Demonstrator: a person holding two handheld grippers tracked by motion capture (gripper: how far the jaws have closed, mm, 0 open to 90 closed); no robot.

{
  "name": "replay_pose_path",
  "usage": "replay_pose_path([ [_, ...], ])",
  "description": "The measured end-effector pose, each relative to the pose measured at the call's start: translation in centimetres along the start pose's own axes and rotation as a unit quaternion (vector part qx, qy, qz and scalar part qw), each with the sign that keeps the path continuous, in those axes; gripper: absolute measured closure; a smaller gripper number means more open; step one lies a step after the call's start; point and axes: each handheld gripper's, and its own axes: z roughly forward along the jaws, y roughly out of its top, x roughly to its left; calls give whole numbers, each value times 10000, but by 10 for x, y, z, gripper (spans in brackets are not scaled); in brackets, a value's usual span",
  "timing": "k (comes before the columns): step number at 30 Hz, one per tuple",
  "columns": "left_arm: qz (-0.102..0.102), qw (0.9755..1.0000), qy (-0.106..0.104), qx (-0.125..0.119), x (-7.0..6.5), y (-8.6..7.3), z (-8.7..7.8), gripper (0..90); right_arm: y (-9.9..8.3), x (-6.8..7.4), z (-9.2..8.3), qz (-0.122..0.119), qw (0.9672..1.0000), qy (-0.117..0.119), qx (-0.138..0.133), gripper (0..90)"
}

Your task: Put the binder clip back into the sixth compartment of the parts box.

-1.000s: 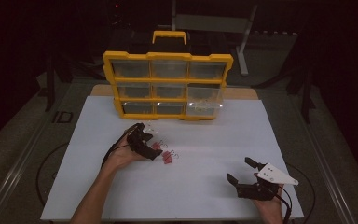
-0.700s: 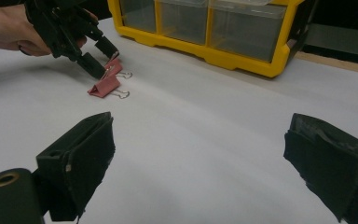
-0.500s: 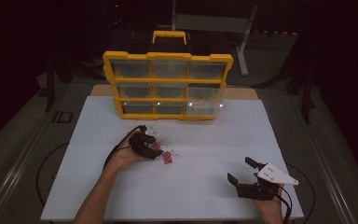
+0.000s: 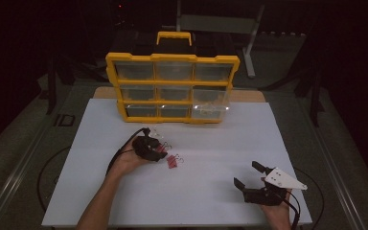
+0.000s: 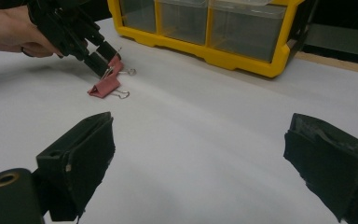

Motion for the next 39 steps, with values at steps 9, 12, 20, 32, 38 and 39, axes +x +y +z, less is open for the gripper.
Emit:
replay_pose_path([
  [9,-62,9999,74,-133,2,4,-12,501,0,1,1,-6,10000,0,20,78],
  [12,-47,9997,118,-184,2,9,-17,501,0,1,2,-6,10000,1,17,78],
  [20,-17,9992,183,-358,3,21,-34,501,0,1,1,-11,10000,-2,21,78],
  [32,-1,9976,200,-667,5,39,-61,501,1,0,1,-7,10000,-6,6,78],
  [38,-2,9967,189,-791,7,47,-72,501,1,1,1,-8,10000,-6,13,78],
  [39,6,9966,190,-797,7,49,-74,501,1,1,1,-9,10000,-3,10,78],
])
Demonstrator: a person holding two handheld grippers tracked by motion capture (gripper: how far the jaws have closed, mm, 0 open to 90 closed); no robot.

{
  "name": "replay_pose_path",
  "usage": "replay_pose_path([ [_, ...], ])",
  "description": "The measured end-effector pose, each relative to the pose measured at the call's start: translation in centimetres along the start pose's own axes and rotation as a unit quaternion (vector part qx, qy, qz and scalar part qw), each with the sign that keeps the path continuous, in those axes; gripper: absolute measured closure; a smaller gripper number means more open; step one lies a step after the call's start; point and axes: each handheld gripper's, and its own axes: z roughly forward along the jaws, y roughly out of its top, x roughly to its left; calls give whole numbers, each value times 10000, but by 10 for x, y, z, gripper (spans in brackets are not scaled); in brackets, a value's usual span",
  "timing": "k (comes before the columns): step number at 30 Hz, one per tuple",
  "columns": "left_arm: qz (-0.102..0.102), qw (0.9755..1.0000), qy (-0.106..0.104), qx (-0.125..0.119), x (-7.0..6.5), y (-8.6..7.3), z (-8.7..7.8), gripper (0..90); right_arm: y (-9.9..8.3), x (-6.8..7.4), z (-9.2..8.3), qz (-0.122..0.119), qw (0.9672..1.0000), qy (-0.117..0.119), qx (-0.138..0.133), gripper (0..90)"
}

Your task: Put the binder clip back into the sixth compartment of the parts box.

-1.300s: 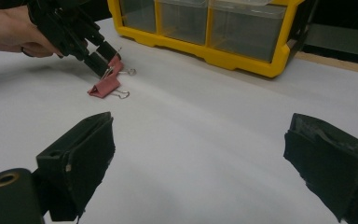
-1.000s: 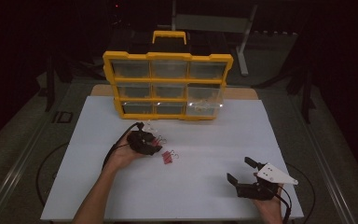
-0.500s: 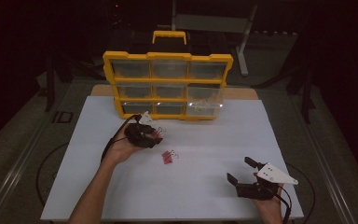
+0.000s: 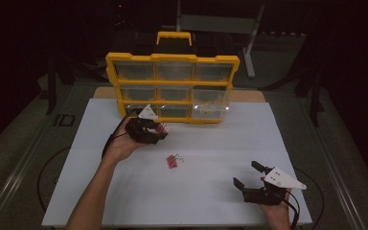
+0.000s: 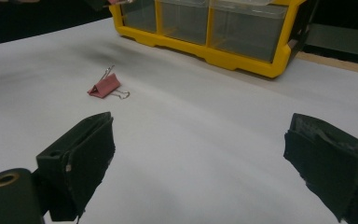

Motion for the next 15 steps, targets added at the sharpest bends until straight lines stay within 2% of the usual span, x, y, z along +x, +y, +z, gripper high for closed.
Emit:
replay_pose_path([
  [6,17,10000,-1,-95,2,11,-8,501,0,0,1,-2,10000,5,9,78],
  [15,159,9997,-13,-201,1,33,-20,501,0,0,1,-12,10000,11,4,78],
])
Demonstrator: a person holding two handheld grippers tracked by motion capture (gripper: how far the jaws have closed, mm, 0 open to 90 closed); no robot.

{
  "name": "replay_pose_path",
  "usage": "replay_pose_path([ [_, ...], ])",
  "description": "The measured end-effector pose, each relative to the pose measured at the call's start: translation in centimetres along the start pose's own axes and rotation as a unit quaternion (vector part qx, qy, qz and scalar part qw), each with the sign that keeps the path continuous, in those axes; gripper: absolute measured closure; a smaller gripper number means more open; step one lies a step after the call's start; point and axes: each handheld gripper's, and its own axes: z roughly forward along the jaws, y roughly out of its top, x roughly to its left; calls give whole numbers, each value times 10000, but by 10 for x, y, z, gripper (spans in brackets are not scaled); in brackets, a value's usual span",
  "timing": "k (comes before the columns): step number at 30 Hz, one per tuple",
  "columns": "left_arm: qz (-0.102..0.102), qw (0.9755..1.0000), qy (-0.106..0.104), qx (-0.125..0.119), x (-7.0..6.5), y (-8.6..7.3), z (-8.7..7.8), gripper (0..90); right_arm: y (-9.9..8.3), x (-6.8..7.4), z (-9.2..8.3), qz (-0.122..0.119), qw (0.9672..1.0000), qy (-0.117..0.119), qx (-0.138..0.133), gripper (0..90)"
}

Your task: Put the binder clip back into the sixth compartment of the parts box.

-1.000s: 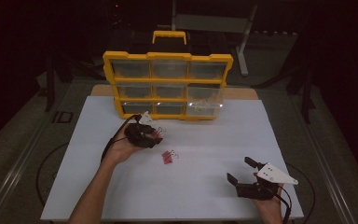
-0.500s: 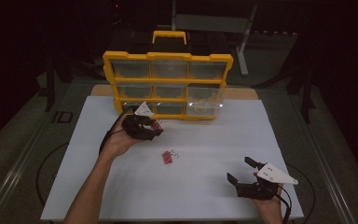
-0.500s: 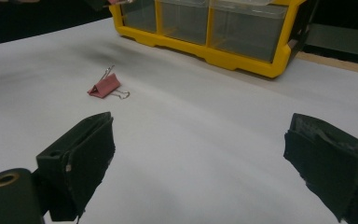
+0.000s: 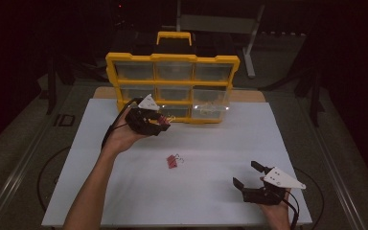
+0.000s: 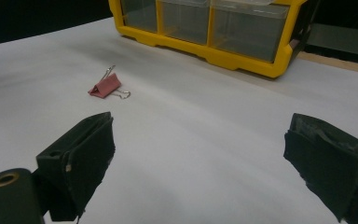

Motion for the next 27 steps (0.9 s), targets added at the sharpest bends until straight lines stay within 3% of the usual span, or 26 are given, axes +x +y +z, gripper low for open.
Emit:
replay_pose_path([
  [19,176,9997,8,-144,0,38,-18,501,0,0,0,-1,10000,3,-8,78],
  [27,131,9998,29,-146,7,51,-23,501,0,0,1,18,10000,6,-8,78],
])
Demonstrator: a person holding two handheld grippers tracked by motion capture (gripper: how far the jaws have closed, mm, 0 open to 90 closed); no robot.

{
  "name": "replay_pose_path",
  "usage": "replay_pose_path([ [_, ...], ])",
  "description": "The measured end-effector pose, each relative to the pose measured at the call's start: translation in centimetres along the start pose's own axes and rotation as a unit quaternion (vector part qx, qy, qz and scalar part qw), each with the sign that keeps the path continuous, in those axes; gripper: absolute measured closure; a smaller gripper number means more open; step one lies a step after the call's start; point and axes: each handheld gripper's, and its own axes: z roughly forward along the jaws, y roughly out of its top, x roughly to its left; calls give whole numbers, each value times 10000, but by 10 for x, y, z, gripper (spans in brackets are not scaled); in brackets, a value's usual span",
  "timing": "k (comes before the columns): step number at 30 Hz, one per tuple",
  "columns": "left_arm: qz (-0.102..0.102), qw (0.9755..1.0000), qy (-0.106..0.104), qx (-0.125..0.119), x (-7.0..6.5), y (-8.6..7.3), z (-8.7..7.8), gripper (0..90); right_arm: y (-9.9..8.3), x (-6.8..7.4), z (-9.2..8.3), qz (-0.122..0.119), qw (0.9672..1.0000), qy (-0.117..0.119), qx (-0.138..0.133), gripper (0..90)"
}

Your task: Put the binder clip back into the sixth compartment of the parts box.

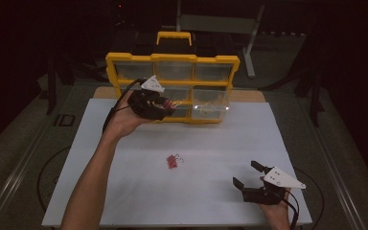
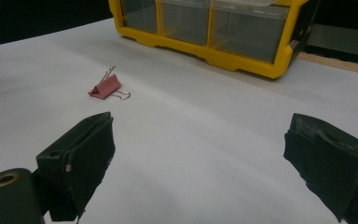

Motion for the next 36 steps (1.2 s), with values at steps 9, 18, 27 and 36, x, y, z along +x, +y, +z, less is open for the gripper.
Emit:
replay_pose_path([
  [9,25,10000,28,-92,4,20,-7,501,0,-1,0,2,10000,-4,-13,78],
  [18,28,9998,9,-189,7,40,-12,501,0,-1,0,1,10000,-7,-15,78],
  [27,32,9999,79,-102,11,55,-12,501,1,-2,-1,2,10000,-20,-46,78],
  [36,57,9999,108,-49,13,68,-8,501,1,-3,-1,5,10000,-22,-57,78],
])
